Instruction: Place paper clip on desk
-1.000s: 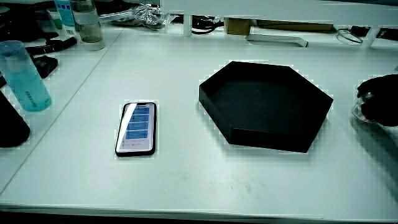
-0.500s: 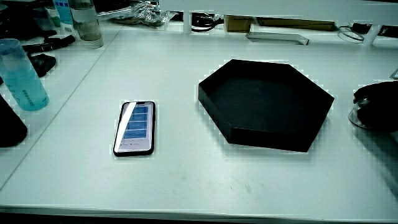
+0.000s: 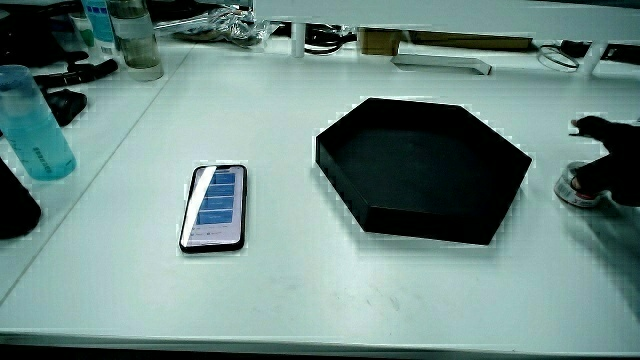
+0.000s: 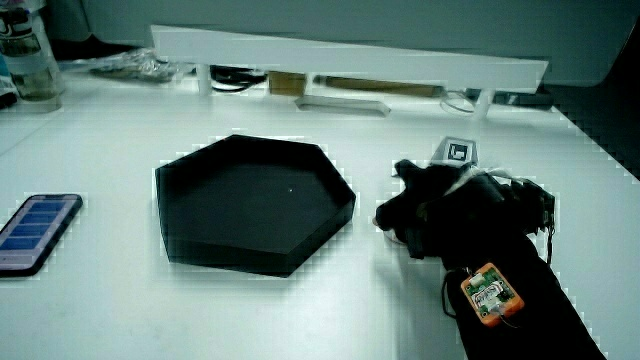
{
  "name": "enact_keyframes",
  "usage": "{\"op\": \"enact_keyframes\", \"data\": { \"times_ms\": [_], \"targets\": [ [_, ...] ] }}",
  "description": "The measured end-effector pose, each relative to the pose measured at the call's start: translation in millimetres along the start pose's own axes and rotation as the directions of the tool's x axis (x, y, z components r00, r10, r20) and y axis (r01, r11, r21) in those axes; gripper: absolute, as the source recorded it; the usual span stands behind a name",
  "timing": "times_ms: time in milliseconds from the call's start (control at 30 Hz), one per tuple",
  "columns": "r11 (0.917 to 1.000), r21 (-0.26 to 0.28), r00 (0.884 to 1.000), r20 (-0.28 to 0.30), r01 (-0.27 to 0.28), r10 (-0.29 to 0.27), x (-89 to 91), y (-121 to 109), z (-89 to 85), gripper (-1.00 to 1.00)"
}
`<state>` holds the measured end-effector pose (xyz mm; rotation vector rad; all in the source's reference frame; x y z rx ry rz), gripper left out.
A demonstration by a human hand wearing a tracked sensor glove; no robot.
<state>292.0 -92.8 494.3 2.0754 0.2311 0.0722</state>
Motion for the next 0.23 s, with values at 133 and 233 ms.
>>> {"op": "enact_keyframes", "data": {
  "times_ms": [133, 233],
  "targets": [
    [0.9918, 0.127, 1.0, 0.017, -0.015, 0.013, -5.4, -20, 18.8, -1.0],
    [0.9808, 0.191, 0.999, 0.026, -0.04, 0.036, -10.3, -36, 29.9, -1.0]
  ]
}}
